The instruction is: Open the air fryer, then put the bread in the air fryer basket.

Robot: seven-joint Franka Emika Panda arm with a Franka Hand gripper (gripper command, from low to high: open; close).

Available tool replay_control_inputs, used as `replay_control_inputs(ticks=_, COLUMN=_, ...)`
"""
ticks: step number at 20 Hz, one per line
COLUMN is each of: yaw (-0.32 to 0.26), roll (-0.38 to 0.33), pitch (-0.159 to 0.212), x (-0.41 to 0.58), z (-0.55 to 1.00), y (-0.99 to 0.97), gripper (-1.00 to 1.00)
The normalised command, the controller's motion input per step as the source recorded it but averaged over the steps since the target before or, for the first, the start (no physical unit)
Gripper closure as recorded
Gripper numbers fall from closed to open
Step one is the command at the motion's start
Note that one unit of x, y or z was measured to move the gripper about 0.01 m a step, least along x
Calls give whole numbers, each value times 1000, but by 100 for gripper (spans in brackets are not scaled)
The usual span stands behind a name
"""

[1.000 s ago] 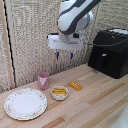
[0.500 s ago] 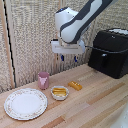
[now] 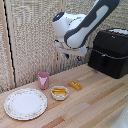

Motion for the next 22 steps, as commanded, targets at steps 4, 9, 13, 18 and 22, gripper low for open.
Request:
replay_control_inputs(ticks=4, yaw=0, roll=-375, pitch=-182, x=-154, z=-52, y=-376, gripper=-100)
replay_control_inputs(ticks=9, yaw=0, roll=-318, pitch=-168, x=-129, z=-269, y=-533, gripper=-100)
replay_control_inputs(ticks=13, yaw=23, roll=-236, pitch=-141, x=-89, z=-373, y=-618, gripper=-100)
replay_control_inputs(ticks=18, yaw=32, roll=-166, pitch=-104, x=-133, z=-350, y=-627, gripper=-100)
replay_control_inputs(ticks=22, yaw=39, roll=-75, pitch=-73, x=-162, z=-392, y=-609, gripper=-100)
